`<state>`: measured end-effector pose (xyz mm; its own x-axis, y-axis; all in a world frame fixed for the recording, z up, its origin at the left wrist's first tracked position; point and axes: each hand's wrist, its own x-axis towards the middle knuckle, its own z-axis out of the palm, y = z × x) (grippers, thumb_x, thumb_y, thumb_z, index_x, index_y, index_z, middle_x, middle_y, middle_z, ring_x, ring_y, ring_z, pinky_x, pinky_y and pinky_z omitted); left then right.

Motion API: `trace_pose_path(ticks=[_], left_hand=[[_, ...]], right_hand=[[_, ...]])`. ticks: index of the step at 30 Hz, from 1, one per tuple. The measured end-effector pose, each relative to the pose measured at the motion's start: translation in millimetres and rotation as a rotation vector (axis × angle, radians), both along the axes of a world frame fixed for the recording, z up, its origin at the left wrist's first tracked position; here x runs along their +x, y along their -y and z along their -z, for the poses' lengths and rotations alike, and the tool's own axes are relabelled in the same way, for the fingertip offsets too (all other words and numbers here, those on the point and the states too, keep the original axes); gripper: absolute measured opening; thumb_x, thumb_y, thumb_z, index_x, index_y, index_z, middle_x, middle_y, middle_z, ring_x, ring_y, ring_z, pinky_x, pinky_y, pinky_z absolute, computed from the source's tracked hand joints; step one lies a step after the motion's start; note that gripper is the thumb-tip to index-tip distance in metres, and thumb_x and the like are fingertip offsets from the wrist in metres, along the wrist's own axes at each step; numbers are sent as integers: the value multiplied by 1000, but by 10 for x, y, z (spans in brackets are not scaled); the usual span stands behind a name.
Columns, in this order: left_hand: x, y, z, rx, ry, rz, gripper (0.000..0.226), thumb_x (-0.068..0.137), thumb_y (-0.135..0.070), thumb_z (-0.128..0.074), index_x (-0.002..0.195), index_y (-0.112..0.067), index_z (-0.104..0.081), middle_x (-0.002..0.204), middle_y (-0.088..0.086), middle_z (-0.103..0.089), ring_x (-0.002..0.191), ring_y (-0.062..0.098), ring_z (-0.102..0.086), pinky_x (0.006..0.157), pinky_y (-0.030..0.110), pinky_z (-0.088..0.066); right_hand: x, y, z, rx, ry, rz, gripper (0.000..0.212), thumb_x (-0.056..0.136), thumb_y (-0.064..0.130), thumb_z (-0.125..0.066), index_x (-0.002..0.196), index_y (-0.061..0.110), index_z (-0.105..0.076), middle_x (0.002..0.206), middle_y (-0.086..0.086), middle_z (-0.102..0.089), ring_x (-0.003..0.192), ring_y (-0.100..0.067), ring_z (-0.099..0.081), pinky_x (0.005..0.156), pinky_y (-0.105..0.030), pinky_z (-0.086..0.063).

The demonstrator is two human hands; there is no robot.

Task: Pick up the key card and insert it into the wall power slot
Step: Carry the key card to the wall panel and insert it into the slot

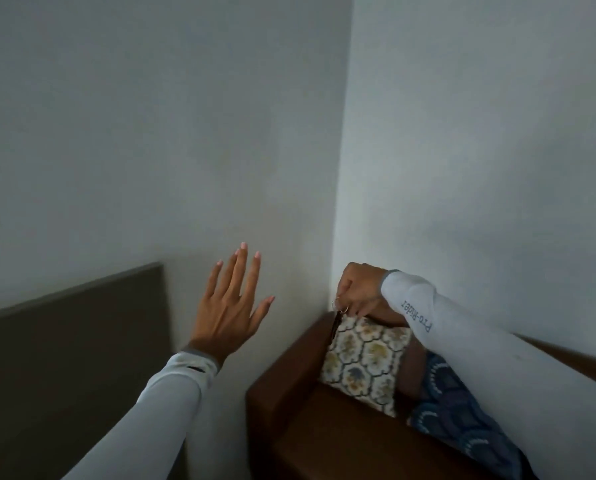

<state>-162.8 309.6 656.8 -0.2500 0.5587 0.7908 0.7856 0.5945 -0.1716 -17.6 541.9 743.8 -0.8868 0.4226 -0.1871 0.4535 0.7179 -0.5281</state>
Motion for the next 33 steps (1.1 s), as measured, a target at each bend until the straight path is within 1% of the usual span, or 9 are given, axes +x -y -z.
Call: trace_pose_path(ticks=[2, 5, 9, 10, 12, 15, 22, 28, 33], left_hand=[[287, -471, -81, -6, -5, 74, 74, 105, -53, -39, 158, -2, -41, 164, 27, -41, 147, 40, -50, 118, 57, -46], [790, -1163, -170, 0, 3, 180, 74, 104, -52, -39, 159, -2, -40, 165, 27, -41, 148, 40, -49, 119, 57, -46], [1555, -2019, -296, 9, -25, 298, 73, 104, -50, -42, 158, 0, -41, 164, 28, -42, 147, 41, -49, 117, 59, -47], [1722, -2200, -321, 7, -33, 315, 73, 105, -50, -41, 157, 0, -42, 163, 28, -42, 147, 41, -50, 117, 59, -48], [2103, -2593, -385, 4, -49, 350, 73, 106, -51, -38, 157, 0, -42, 164, 28, -42, 147, 40, -50, 116, 59, -48], [2668, -3175, -480, 3, -66, 396, 74, 107, -52, -35, 159, 0, -38, 165, 28, -39, 149, 39, -48, 118, 58, -47], [3659, -4399, -729, 16, -128, 511, 74, 109, -53, -34, 161, -1, -35, 166, 29, -37, 150, 40, -47, 120, 57, -45], [4264, -5535, -869, 49, -152, 614, 73, 109, -52, -35, 161, -1, -35, 166, 31, -36, 150, 42, -45, 120, 59, -44], [4613, -6587, -947, 80, -162, 668, 73, 109, -53, -35, 160, 0, -37, 165, 31, -38, 150, 42, -46, 121, 58, -43]], right_hand=[[457, -333, -69, -107, 40, 92, 13, 87, 13, -71, 93, 2, -71, 112, -17, -75, 101, -30, -74, 92, -46, -60], [1173, -813, -133, -257, -28, 243, 31, 93, 21, -67, 112, -3, -66, 118, -18, -71, 108, -34, -70, 96, -50, -57], [2096, -1456, -210, -366, -186, 381, 28, 94, 29, -66, 102, 4, -57, 112, -19, -66, 103, -37, -72, 92, -52, -58], [2284, -1601, -232, -344, -229, 396, 23, 90, 24, -71, 91, 6, -56, 112, -21, -69, 96, -35, -73, 90, -51, -59], [2702, -1922, -278, -263, -329, 439, 34, 84, 5, -75, 74, 13, -44, 102, -24, -72, 83, -33, -72, 90, -51, -59], [3345, -2399, -355, -74, -414, 520, 35, 76, -9, -73, 71, 13, -47, 86, -14, -63, 77, -32, -68, 83, -49, -62], [4545, -3368, -548, 164, -459, 539, 28, 75, -12, -75, 79, 14, -64, 93, -13, -65, 83, -28, -67, 81, -47, -63], [5243, -4221, -723, 295, -539, 611, 19, 74, -5, -78, 89, 5, -72, 91, -16, -71, 78, -20, -64, 71, -27, -57], [5654, -5043, -815, 317, -666, 648, 19, 79, -3, -77, 97, 1, -70, 99, -19, -73, 89, -26, -68, 85, -39, -58]])
